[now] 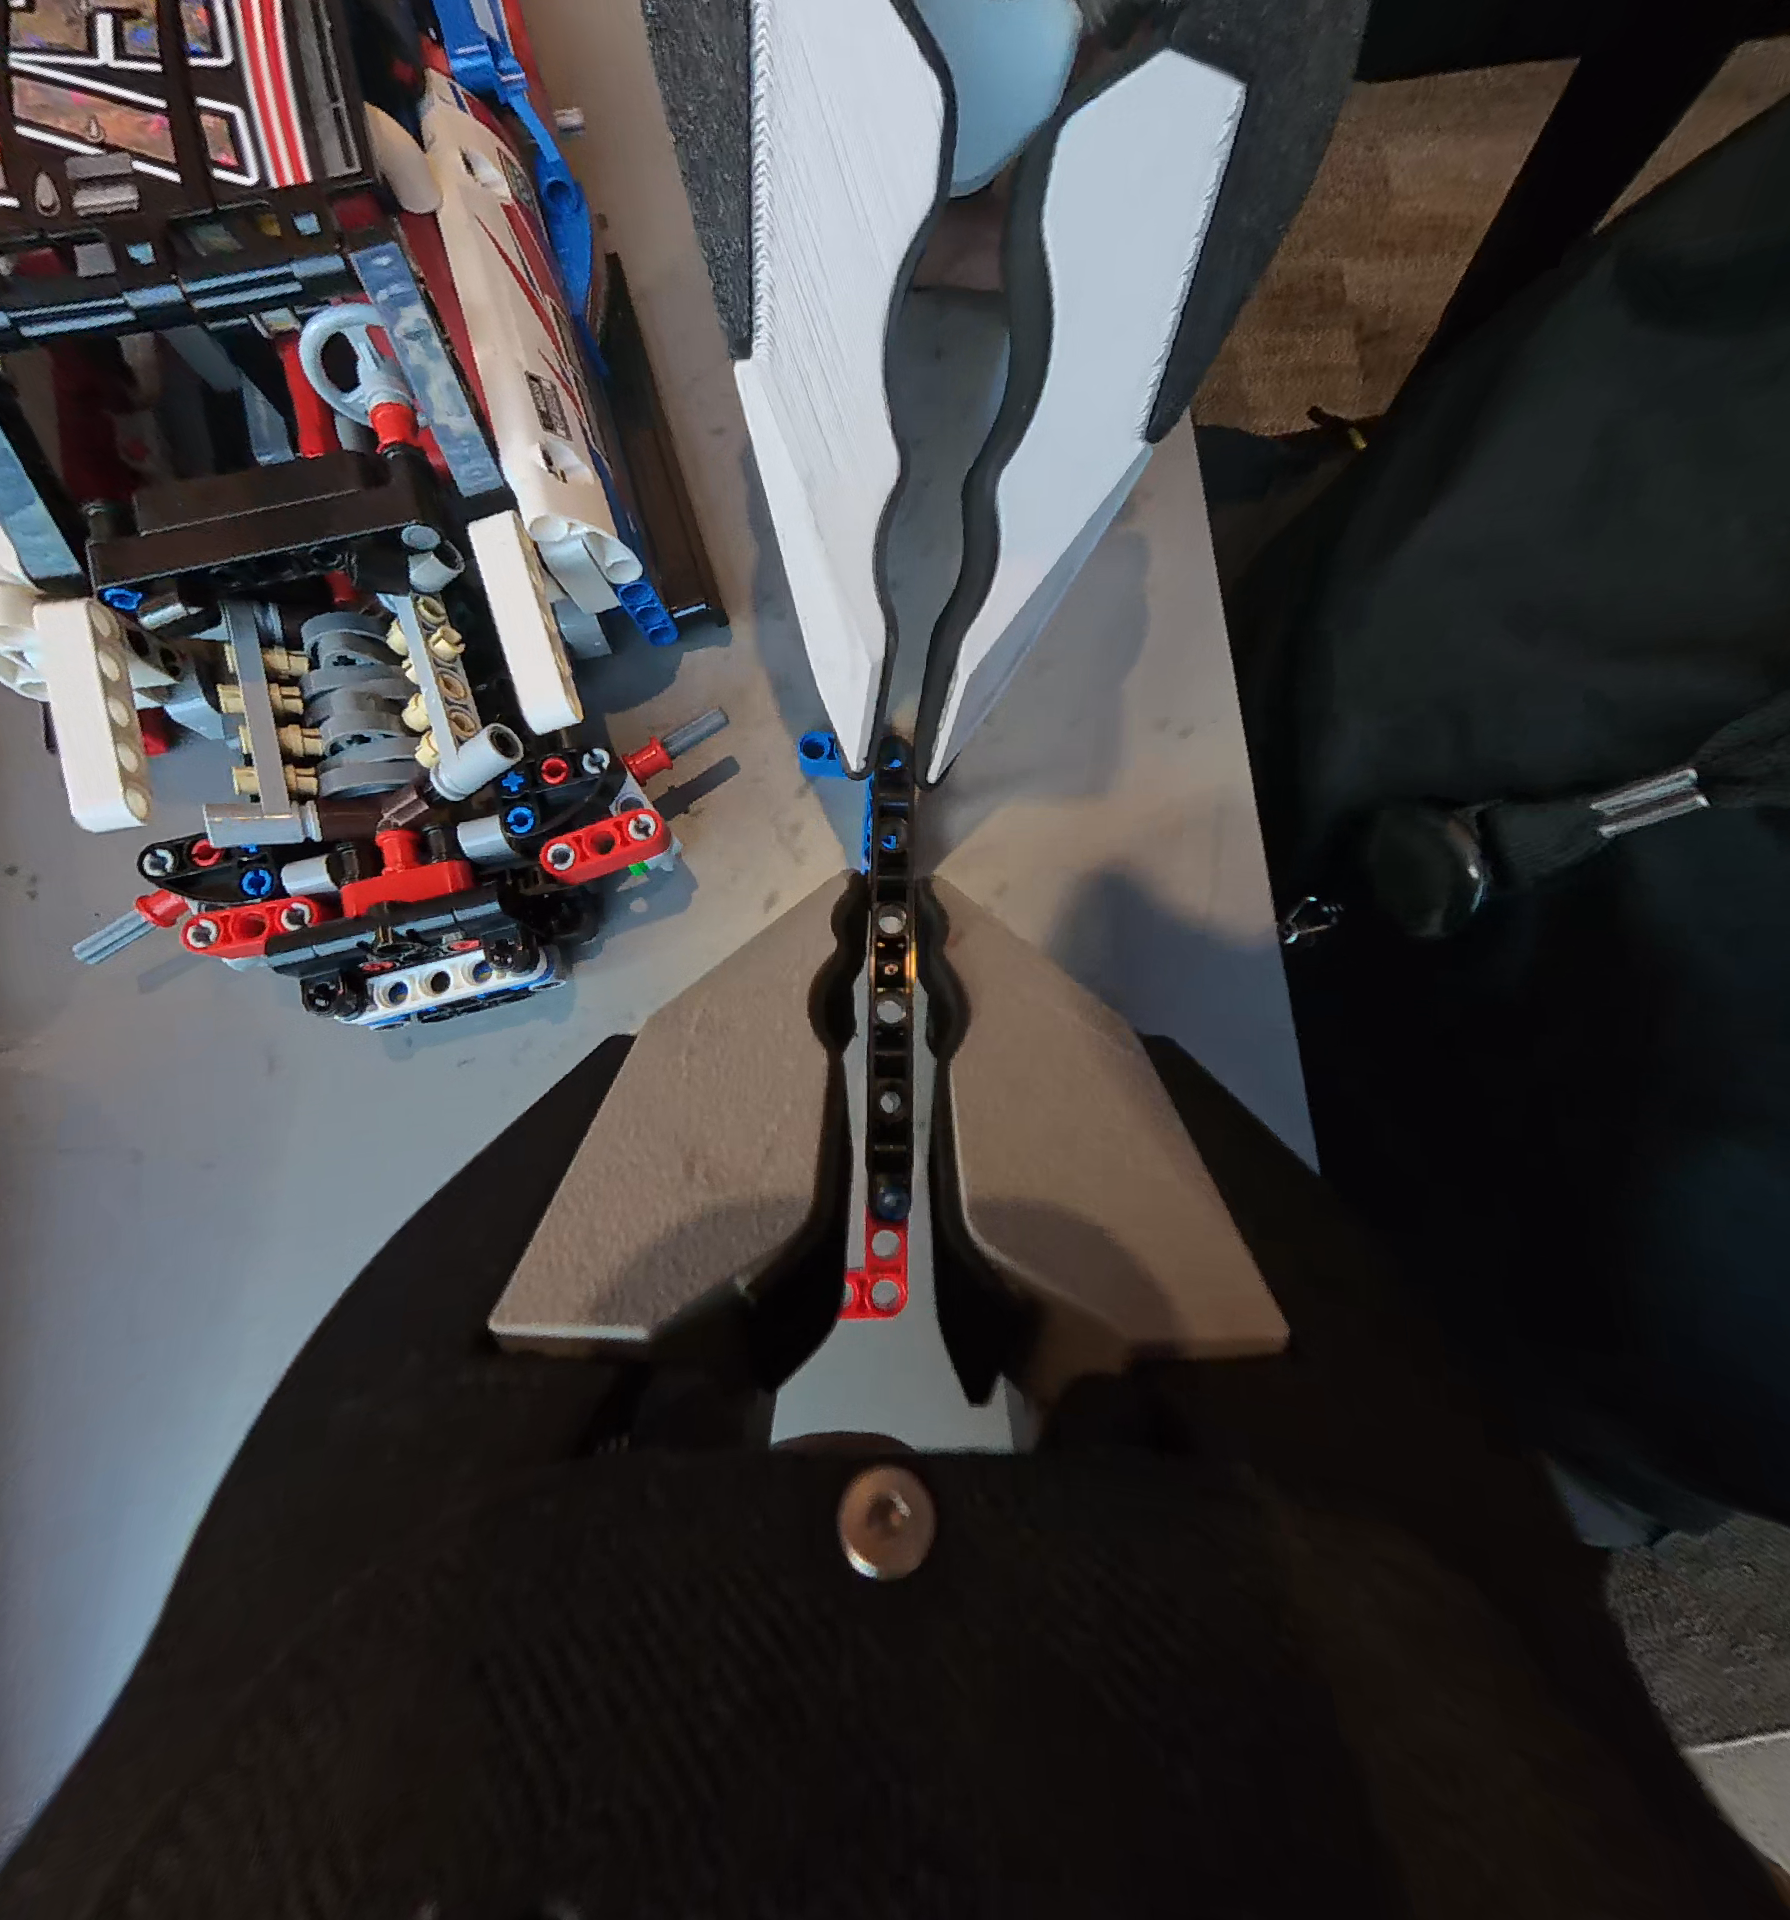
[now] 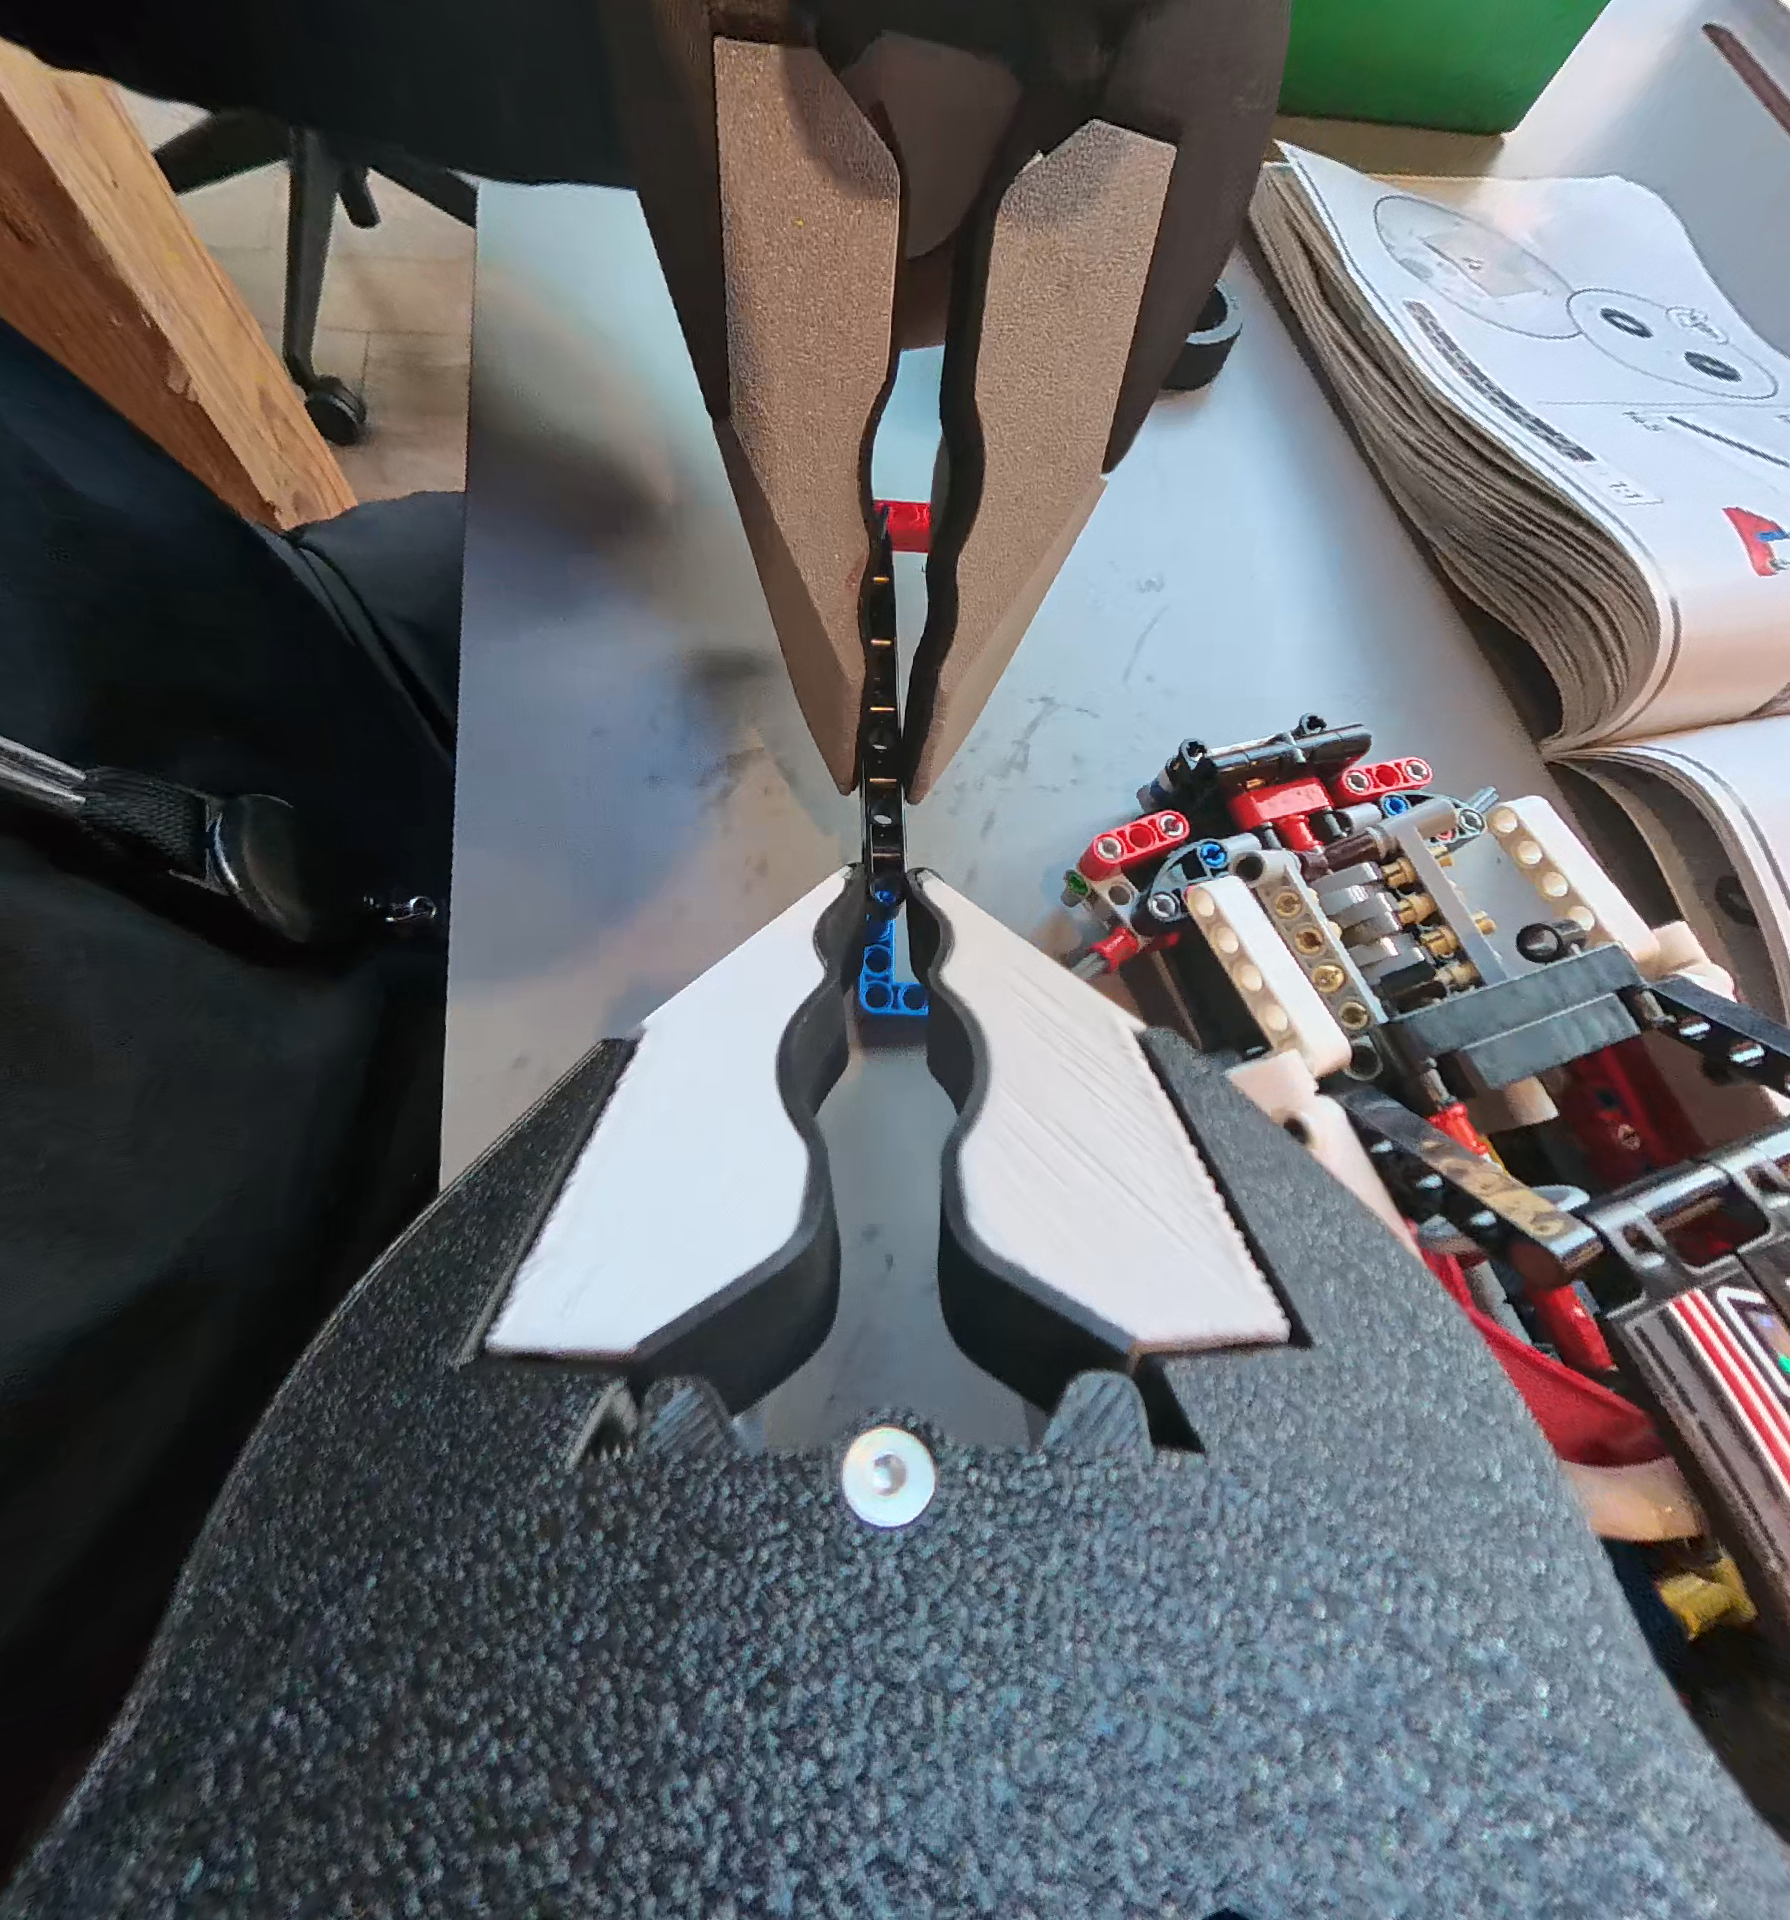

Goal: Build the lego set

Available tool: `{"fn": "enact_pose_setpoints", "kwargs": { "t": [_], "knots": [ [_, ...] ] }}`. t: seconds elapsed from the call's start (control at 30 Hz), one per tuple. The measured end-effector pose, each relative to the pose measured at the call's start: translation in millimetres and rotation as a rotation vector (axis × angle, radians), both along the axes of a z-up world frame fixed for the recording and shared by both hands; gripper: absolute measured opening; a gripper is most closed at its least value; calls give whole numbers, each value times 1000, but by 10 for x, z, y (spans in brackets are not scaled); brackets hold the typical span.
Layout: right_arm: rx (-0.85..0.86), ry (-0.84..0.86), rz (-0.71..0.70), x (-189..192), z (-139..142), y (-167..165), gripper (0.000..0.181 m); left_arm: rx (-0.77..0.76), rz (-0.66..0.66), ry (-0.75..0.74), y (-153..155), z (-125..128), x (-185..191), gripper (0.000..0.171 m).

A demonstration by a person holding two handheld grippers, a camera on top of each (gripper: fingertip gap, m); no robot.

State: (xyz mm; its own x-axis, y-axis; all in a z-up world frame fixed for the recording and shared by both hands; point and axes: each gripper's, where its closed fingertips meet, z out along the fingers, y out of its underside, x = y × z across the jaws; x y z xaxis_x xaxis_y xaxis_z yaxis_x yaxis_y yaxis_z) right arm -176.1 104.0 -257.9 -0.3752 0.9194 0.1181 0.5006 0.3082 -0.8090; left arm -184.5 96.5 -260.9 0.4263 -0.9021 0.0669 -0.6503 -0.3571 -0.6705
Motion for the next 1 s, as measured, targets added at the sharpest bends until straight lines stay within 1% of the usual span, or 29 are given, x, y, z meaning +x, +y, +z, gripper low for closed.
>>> {"fn": "enact_pose_setpoints", "kwargs": {
  "t": [0.13, 0.4, 0.53, 1.0],
  "knots": [
    [10, -7, -4, -5, -35, -8, 7, -4, -13, 23, -7, -49, -9, 5],
    [14, -10, 7, -11, -2, 0, 7, -2, -11, 5, 3, -12, -10, 5],
    [6, -14, 8, -20, -34, 2, 7, -7, -13, 27, 3, -64, -20, 5],
    [13, -15, 15, -49, -44, -1, 7, -11, -14, 12, 3, -52, -49, 5]
  ]
}}
